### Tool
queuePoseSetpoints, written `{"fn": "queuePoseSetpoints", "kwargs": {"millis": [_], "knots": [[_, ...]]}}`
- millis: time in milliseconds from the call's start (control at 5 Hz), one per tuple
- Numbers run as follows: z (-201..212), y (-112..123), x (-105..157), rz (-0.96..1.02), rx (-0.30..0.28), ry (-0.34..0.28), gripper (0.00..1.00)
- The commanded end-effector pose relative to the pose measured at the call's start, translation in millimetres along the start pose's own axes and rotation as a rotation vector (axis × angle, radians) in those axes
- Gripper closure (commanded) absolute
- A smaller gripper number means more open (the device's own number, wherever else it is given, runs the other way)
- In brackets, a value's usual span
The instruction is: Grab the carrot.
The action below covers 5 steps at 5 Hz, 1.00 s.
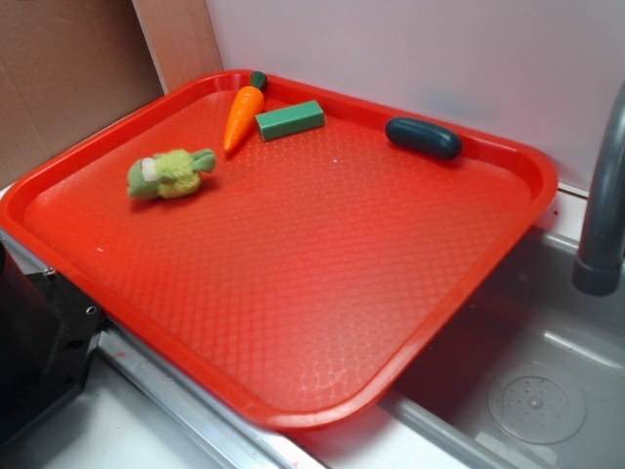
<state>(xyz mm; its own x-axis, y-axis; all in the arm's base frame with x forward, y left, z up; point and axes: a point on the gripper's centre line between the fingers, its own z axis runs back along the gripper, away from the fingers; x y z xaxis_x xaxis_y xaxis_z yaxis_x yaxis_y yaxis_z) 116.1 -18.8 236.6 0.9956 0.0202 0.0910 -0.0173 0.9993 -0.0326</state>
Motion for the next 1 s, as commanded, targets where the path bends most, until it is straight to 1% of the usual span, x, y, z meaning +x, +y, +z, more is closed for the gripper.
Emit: {"fn": "queuePoseSetpoints", "kwargs": {"millis": [0,200,400,600,800], "knots": [[0,0,0,0.0,0.0,0.0,0.0],[-9,11,13,0.104,-0.003,-0.024,0.0],[-19,27,30,0.211,0.016,-0.032,0.0],[-37,47,51,0.386,0.03,-0.1,0.0],[-63,71,71,0.581,0.105,-0.175,0.0]]}}
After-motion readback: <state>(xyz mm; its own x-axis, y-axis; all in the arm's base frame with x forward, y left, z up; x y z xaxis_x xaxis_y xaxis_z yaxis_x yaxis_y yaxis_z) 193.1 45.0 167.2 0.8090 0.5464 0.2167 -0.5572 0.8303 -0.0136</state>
